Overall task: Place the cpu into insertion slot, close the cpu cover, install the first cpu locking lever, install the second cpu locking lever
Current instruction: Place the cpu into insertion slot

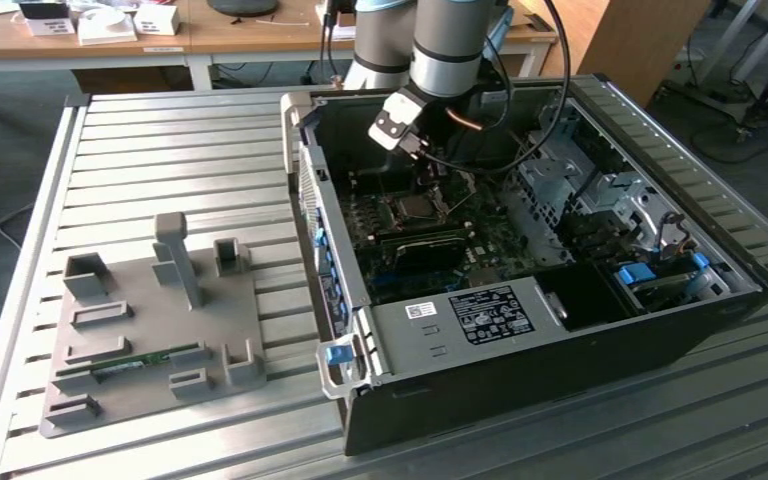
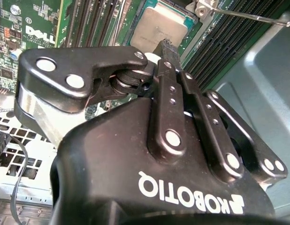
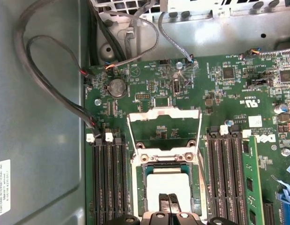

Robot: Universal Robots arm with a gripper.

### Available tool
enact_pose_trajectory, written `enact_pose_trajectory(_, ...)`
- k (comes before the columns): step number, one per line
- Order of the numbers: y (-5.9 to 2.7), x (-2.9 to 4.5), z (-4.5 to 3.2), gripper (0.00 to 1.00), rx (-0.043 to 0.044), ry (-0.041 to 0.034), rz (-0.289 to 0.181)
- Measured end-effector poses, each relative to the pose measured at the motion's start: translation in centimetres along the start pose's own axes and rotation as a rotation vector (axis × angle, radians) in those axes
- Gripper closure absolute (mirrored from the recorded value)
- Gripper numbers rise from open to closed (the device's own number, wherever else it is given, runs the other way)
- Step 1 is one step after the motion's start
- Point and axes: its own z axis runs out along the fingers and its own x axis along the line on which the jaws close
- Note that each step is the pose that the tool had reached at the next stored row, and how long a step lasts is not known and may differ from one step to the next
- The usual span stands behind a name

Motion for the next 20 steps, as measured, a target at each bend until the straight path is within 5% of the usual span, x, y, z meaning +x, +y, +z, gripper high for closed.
enact_pose_trajectory(3,0.0,0.0,0.0,0.89,0.0099,-0.0007,0.001)
enact_pose_trajectory(20,0.25,0.02,0.03,0.89,0.0107,-0.0051,0.001)
